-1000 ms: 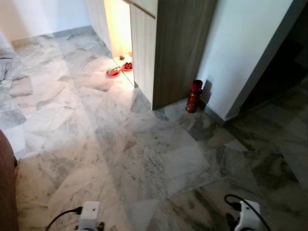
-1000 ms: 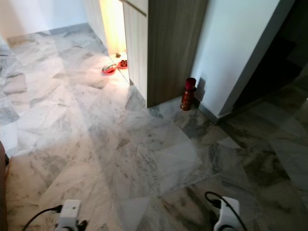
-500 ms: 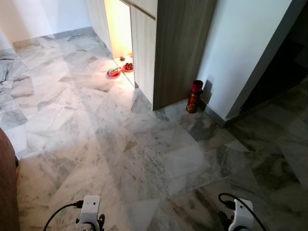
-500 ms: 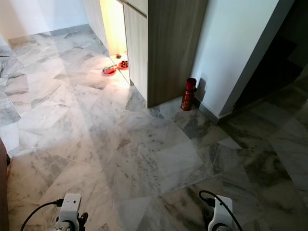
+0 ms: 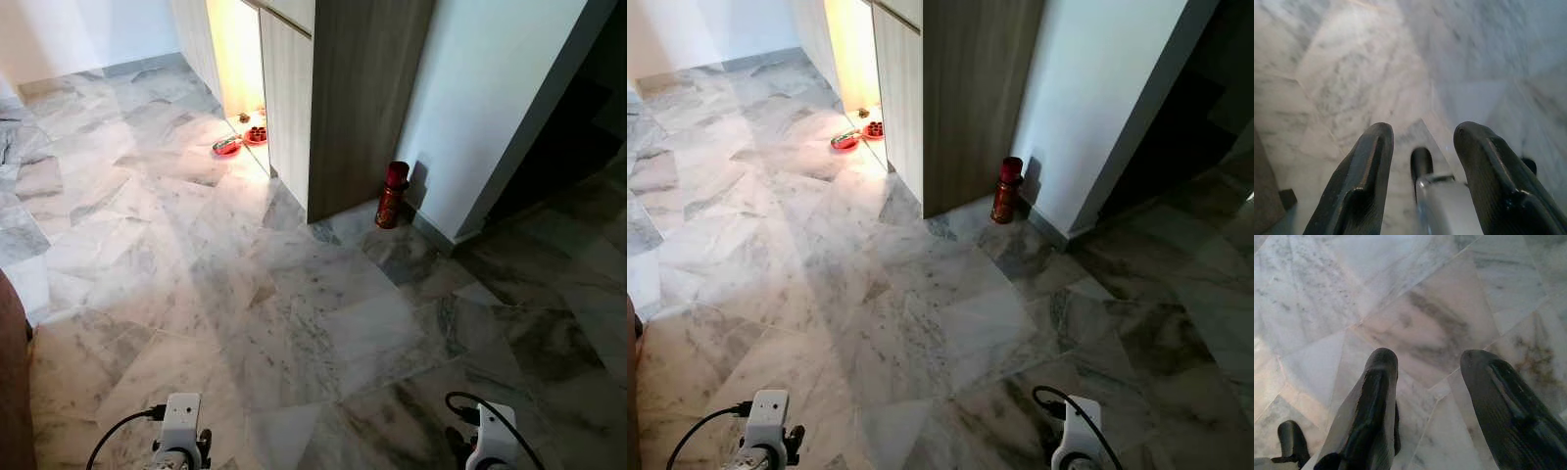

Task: Move the pillow to the sofa from floor

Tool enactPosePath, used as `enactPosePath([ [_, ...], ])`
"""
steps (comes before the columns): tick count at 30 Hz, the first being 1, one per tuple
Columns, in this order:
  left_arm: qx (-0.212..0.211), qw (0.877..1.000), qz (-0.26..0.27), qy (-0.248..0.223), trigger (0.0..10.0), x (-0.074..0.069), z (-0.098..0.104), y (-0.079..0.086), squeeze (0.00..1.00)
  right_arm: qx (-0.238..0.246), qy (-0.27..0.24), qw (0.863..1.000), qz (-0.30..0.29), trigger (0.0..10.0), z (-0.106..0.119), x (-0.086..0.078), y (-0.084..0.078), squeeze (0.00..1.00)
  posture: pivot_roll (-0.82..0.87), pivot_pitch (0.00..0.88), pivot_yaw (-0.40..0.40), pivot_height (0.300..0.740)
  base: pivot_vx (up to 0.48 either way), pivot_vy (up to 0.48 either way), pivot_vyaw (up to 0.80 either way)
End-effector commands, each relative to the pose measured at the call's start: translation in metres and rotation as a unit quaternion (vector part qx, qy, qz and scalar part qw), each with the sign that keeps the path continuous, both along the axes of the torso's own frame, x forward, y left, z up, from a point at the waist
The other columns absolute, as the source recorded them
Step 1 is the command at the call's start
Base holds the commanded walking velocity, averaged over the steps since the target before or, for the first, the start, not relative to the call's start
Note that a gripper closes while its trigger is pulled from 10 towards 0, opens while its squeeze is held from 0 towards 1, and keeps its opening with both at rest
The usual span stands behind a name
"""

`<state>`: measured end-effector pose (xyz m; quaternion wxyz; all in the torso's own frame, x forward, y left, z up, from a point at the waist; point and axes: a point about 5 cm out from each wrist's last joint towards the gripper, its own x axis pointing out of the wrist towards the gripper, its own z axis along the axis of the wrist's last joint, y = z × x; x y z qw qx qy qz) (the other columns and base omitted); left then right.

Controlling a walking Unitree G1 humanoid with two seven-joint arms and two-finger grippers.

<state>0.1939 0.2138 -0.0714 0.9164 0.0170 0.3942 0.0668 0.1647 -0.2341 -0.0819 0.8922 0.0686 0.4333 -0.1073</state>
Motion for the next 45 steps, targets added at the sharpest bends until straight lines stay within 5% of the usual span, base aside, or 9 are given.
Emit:
enactPosePath([
  [1,0.0,1.0,0.016,-0.02,10.0,0.001,0.004,0.01,0.0,-0.007,-0.017,1.0,-0.018,10.0,0.002,0.0,-0.004,0.0,-0.02,0.023,-0.048,0.74,0.0,0.0,0.0],
  [15,-0.01,0.999,-0.028,-0.045,10.0,0.009,0.006,-0.01,0.0,-0.022,-0.084,0.996,-0.033,10.0,0.009,0.004,-0.007,0.0,-0.02,0.015,-0.047,0.74,0.0,0.0,0.0],
  [20,-0.016,0.998,-0.024,-0.056,10.0,0.013,0.008,-0.013,0.0,0.005,-0.061,0.998,-0.007,10.0,0.006,0.004,-0.003,0.0,-0.02,0.042,-0.053,0.74,0.0,0.0,0.0],
  [33,-0.001,0.999,-0.029,-0.026,10.0,0.003,0.001,-0.016,0.0,-0.024,-0.034,0.999,0.017,10.0,0.005,0.003,-0.006,0.0,-0.01,0.071,-0.052,0.74,0.0,0.0,0.0],
  [45,0.003,0.999,-0.033,-0.031,10.0,0.005,0.002,-0.017,0.0,-0.014,-0.033,0.999,0.028,10.0,0.005,0.004,-0.004,0.0,-0.01,0.079,-0.049,0.74,0.0,0.0,0.8],
])
